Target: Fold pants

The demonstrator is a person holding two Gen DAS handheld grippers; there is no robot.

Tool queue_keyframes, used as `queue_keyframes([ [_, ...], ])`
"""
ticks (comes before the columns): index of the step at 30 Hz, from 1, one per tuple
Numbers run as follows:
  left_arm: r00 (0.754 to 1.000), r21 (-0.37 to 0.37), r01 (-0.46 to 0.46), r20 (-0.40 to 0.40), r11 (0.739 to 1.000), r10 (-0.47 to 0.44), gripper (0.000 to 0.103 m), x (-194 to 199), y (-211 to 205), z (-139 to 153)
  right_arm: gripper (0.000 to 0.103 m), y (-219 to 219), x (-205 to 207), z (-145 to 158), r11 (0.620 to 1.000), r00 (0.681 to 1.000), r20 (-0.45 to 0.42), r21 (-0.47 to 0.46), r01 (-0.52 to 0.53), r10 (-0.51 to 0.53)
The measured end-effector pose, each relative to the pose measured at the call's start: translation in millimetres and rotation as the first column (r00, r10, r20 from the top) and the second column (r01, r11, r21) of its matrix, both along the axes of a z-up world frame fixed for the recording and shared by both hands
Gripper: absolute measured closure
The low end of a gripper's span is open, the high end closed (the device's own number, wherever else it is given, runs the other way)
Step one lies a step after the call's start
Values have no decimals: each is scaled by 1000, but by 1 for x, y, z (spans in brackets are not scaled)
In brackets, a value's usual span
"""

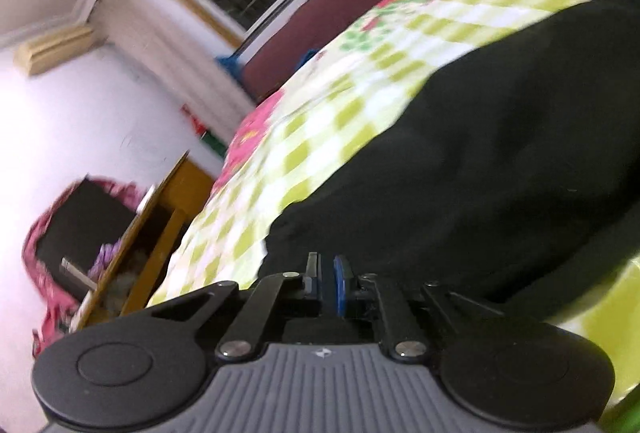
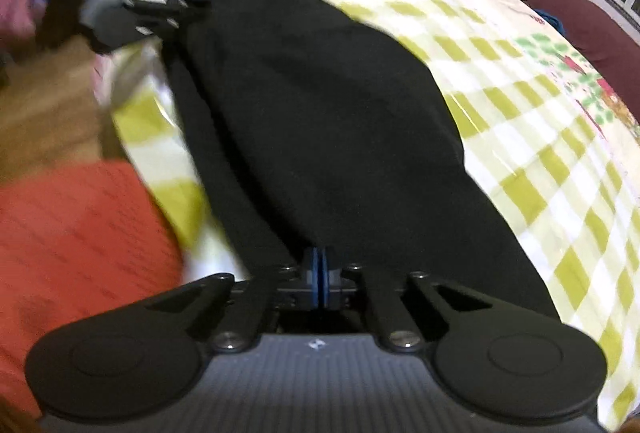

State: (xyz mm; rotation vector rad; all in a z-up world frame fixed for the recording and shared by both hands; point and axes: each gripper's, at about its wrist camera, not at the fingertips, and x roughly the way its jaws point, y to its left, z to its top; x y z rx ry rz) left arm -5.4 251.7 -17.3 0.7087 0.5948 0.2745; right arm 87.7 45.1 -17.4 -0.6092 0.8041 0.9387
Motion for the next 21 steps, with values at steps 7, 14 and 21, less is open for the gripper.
queue_keyframes([
  [7, 993, 9, 117, 20, 993, -117, 72, -22, -21, 6, 101, 11, -16, -8, 997, 999, -37, 72, -3, 6],
  [14, 891, -115, 453, 31, 884, -452, 51, -26, -112, 20, 86, -52, -17, -12, 993, 979, 198, -94, 70, -51],
  [21, 746, -131, 646, -100, 752, -659, 50, -11, -212, -9, 82, -98, -14, -38, 970, 966, 248, -208, 129, -75],
])
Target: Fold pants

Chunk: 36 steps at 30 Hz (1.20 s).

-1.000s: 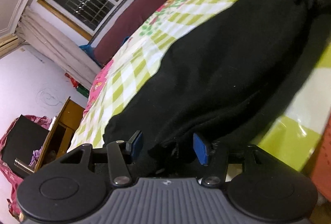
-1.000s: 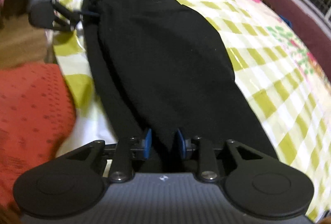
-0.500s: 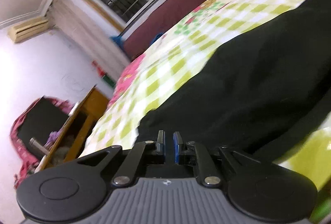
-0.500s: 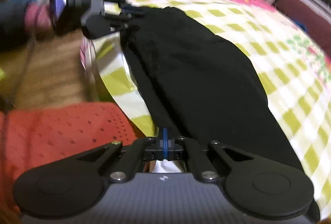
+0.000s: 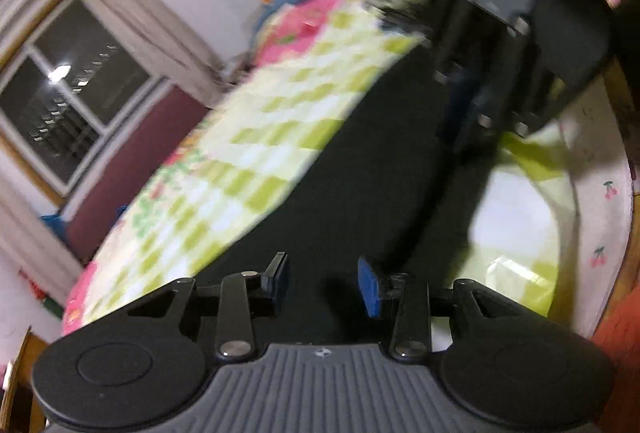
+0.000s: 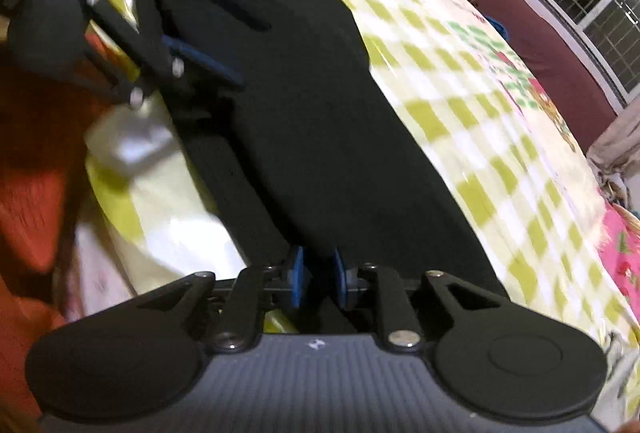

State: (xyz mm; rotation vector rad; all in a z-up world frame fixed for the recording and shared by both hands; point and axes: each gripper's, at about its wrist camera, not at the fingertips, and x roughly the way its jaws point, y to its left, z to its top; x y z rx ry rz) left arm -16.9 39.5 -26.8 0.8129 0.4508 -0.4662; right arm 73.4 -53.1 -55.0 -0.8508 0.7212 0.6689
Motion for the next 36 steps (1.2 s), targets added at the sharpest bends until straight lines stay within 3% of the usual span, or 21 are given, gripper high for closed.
queue_keyframes([
  [3, 1000, 49, 20, -20, 999, -19, 51, 6, -16, -8, 79, -7, 4, -6, 1000, 999, 39, -4, 4, -4],
  [5, 999, 85, 33, -18, 996, -31, 51, 2, -19, -10, 74, -11, 1, -11, 998, 997, 58, -34, -46, 48],
  [8, 996, 71, 72, -58, 995, -68, 50, -7, -22, 0, 73, -16, -6, -16, 991, 987, 97, -64, -119, 125],
  [11, 997, 112, 68, -54, 991, -62, 48, -6, -25, -5, 69, -19, -1, -18, 994, 989, 101, -35, -106, 109],
  [14, 998, 99, 42, -43, 994, -38, 48, 7, -38, -11, 77, -16, 12, -21, 999, 995, 89, 14, -52, 51],
  [15, 999, 97, 37, -39, 995, -33, 48, 7, -38, -10, 92, -17, 17, -18, 999, 998, 52, 50, -20, 17],
  [16, 999, 93, 36, -36, 995, -33, 48, 8, -39, -7, 98, -18, 21, -12, 996, 1000, 17, 88, 8, -10],
  [18, 998, 73, 48, -31, 996, -46, 50, 7, -36, 0, 100, -22, 20, 6, 989, 999, -11, 143, 40, -39],
  [21, 999, 52, 50, 14, 997, -51, 62, 5, -36, 12, 101, -31, 16, 42, 966, 996, -40, 242, 89, -81],
  [24, 998, 5, 55, 27, 998, -55, 64, -7, -35, 26, 101, -30, -5, 70, 958, 998, 13, 283, 48, -54],
  [26, 998, 25, 59, 10, 998, -59, 64, -10, -35, 16, 101, -29, -14, 57, 963, 999, -40, 264, 46, -37],
  [31, 989, 97, 84, -126, 992, -71, 69, -10, -33, -6, 103, -28, -21, 6, 981, 978, -203, 174, 88, -52],
  [33, 991, 125, 100, -97, 987, -88, 69, -14, -31, -7, 102, -31, -20, -5, 983, 972, -218, 145, 116, -83],
  [36, 997, 109, 53, -68, 993, -45, 66, -11, -22, 4, 101, -37, -20, 13, 972, 980, -172, 190, 137, -104],
])
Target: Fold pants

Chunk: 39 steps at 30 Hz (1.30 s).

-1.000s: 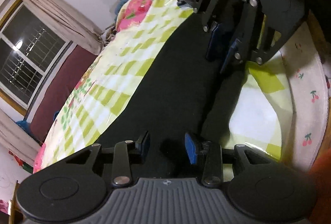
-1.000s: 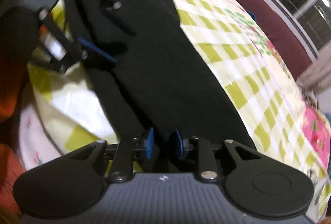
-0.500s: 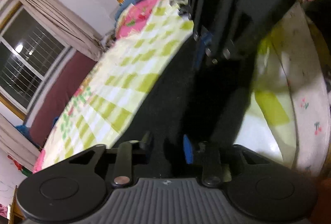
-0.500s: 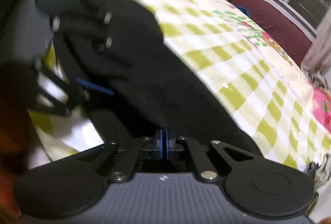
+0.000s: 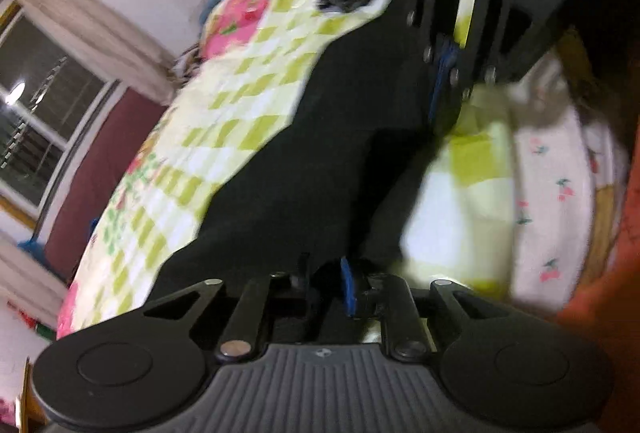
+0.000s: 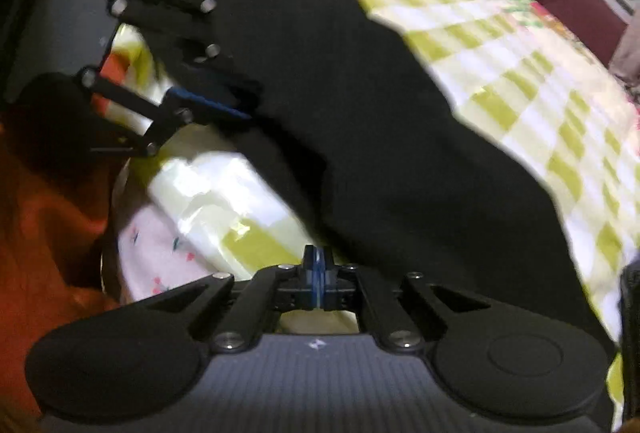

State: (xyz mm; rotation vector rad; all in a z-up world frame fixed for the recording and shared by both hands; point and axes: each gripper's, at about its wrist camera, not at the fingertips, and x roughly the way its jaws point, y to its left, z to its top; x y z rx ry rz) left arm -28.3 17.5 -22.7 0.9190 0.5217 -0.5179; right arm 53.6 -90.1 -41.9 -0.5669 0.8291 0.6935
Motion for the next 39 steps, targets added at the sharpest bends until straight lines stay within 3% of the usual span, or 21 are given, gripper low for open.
queue_keyframes([
  [2, 1000, -10, -22, 21, 1000, 22, 55, 5, 5, 2, 95, -4, 2, 8, 1000, 998, 56, 4, 7, -7],
  [7, 997, 43, 14, 78, 999, -17, 48, 6, -7, -13, 94, 4, 6, 3, 1000, 997, 74, 12, 5, -6],
  [9, 994, 75, 39, 95, 996, -46, 48, 0, -6, -17, 87, 15, 6, 3, 999, 994, 105, 23, -35, 33],
  [12, 998, 53, 40, 53, 998, -42, 45, -5, 4, -8, 83, 33, 2, 5, 993, 978, 176, 16, -117, 112],
  [17, 1000, 63, -9, 8, 998, 9, 45, -7, 17, -6, 69, 55, -2, 3, 963, 936, 228, -40, -268, 269],
  [20, 998, 83, -52, -17, 995, 54, 45, -1, 25, -11, 69, 67, -2, -8, 939, 912, 226, -125, -320, 341],
  [24, 989, 40, -121, -78, 992, 124, 44, 8, 42, -8, 67, 75, -4, -7, 910, 867, 279, -174, -377, 413],
  [29, 987, 54, -158, -5, 986, 158, 42, 11, 45, -8, 66, 108, -12, -23, 843, 789, 306, -276, -461, 532],
  [33, 983, 33, -182, 4, 983, 182, 42, 19, 52, -7, 66, 125, 0, -30, 859, 809, 296, -238, -453, 509],
  [36, 977, 7, -212, -6, 977, 212, 44, 25, 57, -8, 72, 128, 19, -29, 905, 870, 252, -165, -393, 424],
  [37, 975, -6, -222, -15, 975, 222, 48, 27, 58, -10, 74, 128, 26, -27, 919, 893, 221, -128, -372, 392],
  [39, 973, -16, -230, -35, 973, 229, 67, 32, 60, -13, 96, 130, 38, -23, 944, 929, 164, -69, -324, 331],
])
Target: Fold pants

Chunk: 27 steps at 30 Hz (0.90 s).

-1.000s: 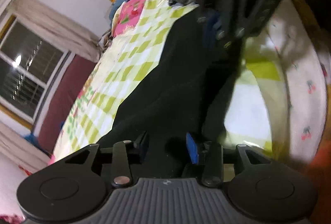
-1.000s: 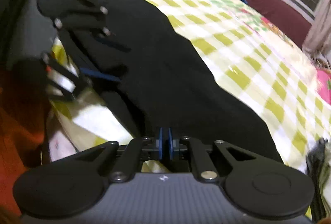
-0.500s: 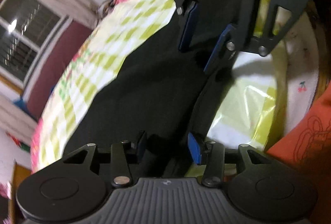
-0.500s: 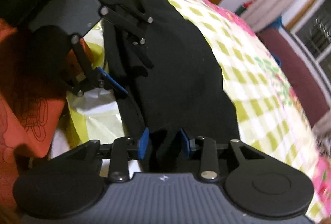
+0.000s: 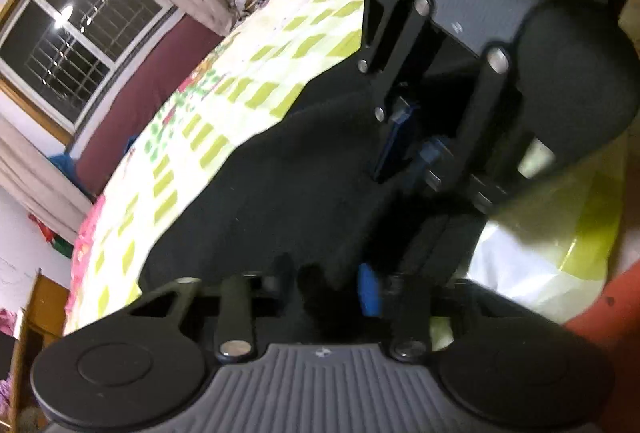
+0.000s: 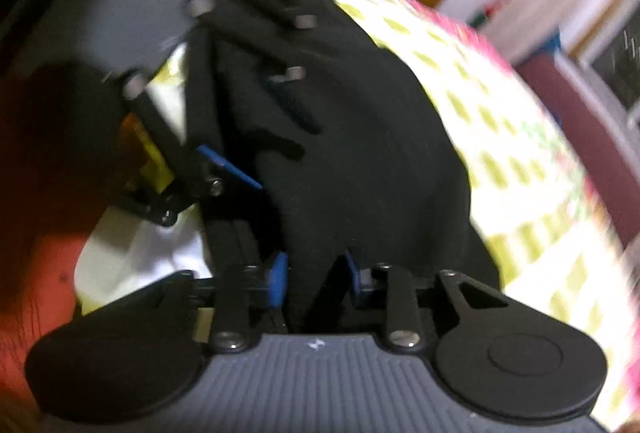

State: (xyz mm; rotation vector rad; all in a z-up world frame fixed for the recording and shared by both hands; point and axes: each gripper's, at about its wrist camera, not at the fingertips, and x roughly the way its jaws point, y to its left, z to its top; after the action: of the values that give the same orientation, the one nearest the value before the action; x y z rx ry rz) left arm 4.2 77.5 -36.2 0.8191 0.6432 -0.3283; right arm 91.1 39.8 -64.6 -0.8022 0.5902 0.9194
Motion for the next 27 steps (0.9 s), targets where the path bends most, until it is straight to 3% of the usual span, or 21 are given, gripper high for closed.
queue_keyframes([
  [2, 1000, -5, 8, -5, 1000, -8, 80, -4, 0, 4, 98, 2, 5, 11, 999, 998, -61, 33, 26, -24],
  [7, 999, -7, 5, 37, 1000, -5, 82, -31, 10, 40, 98, -5, -18, 50, 992, 997, -73, 129, -8, 18],
  [10, 1000, 37, -1, -13, 999, 1, 80, -30, 7, 20, 98, 2, -20, 26, 996, 993, -115, 90, -5, 16],
  [13, 997, 112, 2, -73, 994, 6, 81, -21, 0, -13, 91, 9, -15, -11, 999, 993, -115, 46, 22, -16],
  [14, 997, 109, -5, -76, 994, 14, 76, -19, 0, -10, 89, 8, -18, -6, 998, 994, -109, 56, 16, -9],
  [17, 996, 91, -13, -91, 996, 21, 67, -22, 8, 6, 69, -18, -21, 22, 988, 990, -137, 150, 48, -27],
  [20, 996, 127, -38, -79, 991, 48, 67, -24, 15, 15, 69, -66, -11, 48, 953, 970, -178, 226, 202, -163],
  [22, 996, 121, -42, -69, 992, 51, 67, -24, 11, 23, 68, -109, -2, 57, 898, 926, -215, 255, 359, -310],
  [24, 999, 95, -28, -42, 995, 32, 67, -22, -3, 31, 68, -161, 11, 57, 815, 852, -208, 253, 522, -481],
  [25, 999, 77, -11, -31, 997, 13, 67, -20, -11, 34, 68, -187, 16, 55, 762, 800, -202, 243, 600, -565],
  [27, 999, 40, 49, -8, 998, -49, 65, -15, -37, 39, 68, -244, 28, 52, 625, 665, -230, 229, 746, -710],
])
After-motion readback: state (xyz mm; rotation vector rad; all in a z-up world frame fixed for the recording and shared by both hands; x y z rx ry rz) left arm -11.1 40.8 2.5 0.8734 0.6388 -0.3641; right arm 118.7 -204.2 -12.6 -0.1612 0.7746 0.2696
